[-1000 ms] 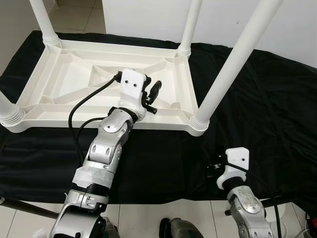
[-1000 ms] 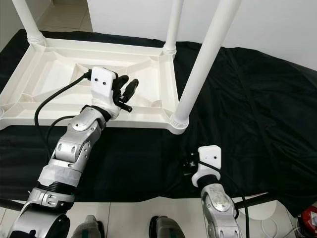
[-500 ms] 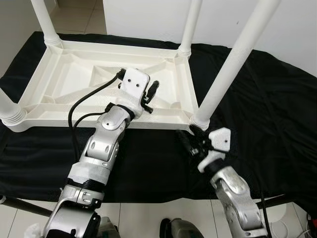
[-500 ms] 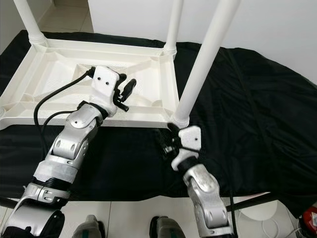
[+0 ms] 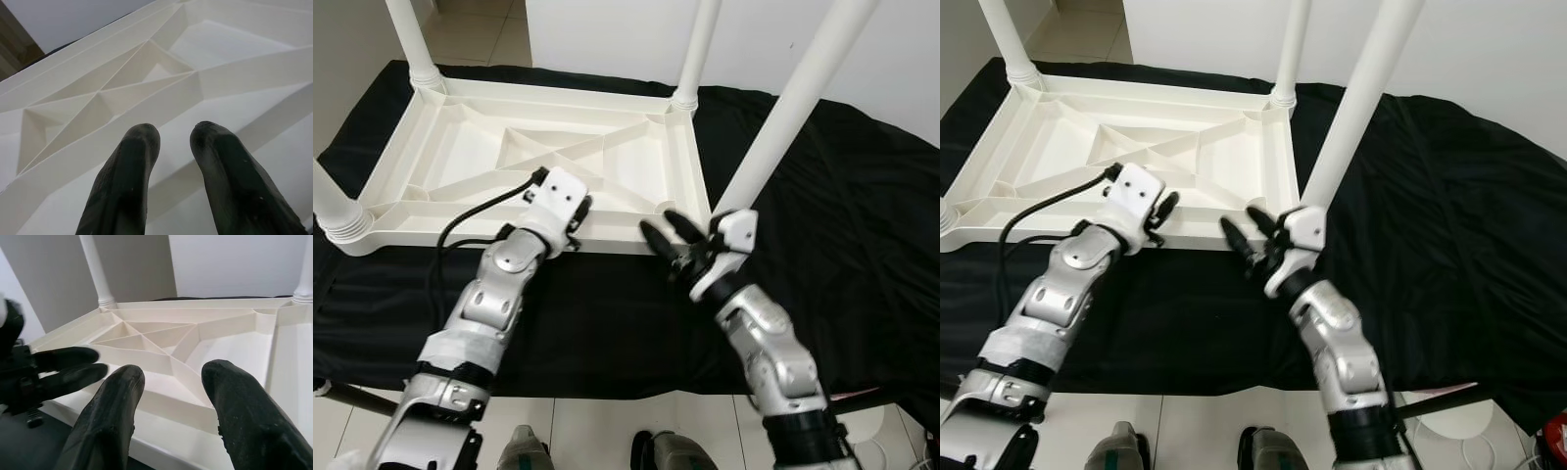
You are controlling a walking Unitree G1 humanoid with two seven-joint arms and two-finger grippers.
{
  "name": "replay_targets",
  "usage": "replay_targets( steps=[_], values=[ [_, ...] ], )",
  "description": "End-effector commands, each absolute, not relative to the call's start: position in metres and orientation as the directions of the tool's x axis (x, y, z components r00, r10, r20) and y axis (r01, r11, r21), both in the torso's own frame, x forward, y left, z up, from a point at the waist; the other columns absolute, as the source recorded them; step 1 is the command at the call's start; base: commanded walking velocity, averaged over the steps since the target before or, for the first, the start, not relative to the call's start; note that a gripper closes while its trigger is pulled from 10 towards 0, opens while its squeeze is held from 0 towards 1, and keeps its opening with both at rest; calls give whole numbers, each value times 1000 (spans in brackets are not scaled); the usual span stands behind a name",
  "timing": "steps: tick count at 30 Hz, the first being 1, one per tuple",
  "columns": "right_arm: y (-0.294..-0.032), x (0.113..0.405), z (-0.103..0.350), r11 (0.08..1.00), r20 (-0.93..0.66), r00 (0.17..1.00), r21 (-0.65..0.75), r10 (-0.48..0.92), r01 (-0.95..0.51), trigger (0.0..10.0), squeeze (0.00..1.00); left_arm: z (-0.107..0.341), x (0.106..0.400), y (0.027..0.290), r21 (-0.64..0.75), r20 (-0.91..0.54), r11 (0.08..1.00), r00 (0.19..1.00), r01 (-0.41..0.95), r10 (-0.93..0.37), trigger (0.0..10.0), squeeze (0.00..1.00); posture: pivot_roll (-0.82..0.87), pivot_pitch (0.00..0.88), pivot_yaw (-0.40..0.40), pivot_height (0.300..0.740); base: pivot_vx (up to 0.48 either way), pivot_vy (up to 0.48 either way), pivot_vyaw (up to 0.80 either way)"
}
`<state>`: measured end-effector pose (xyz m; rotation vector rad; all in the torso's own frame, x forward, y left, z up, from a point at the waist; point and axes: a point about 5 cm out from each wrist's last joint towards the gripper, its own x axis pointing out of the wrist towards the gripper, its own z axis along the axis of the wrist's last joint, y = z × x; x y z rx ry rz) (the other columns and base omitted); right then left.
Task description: Building children table
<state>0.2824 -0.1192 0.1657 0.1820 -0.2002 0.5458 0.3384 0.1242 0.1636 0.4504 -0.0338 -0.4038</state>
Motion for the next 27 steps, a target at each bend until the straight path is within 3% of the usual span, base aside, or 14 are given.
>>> replay_targets(
  steps=[1, 10, 13, 19, 21, 27],
  values=[
    [-125, 285, 160, 850, 213, 852, 131, 478, -510, 10000, 0, 159, 337, 124, 439, -71, 812, 916, 384, -394, 10000, 0, 35, 77, -34, 740, 0, 0, 0],
    [-153, 296, 160, 902, 206, 900, 124, 384, -413, 10000, 0, 164, 328, 136, 448, -86, 748, 857, 489, -509, 10000, 0, 37, 85, -28, 740, 0, 0, 0],
    [-162, 299, 160, 911, 206, 908, 122, 365, -394, 10000, 0, 167, 315, 132, 427, -82, 677, 771, 599, -631, 10000, 0, 40, 86, -27, 740, 0, 0, 0],
    [-167, 301, 158, 918, 202, 915, 122, 348, -376, 10000, 0, 170, 306, 130, 388, -87, 632, 709, 671, -700, 10000, 0, 49, 84, -22, 740, 0, 0, 0],
    [-172, 303, 157, 926, 199, 922, 119, 332, -359, 10000, 0, 171, 297, 129, 361, -104, 579, 649, 731, -754, 10000, 0, 53, 84, -15, 740, 0, 0, 0],
    [-176, 303, 153, 931, 190, 927, 115, 323, -347, 10000, 0, 162, 299, 132, 393, -148, 572, 663, 720, -733, 10000, 0, 50, 86, -13, 740, 0, 0, 0]
  ],
)
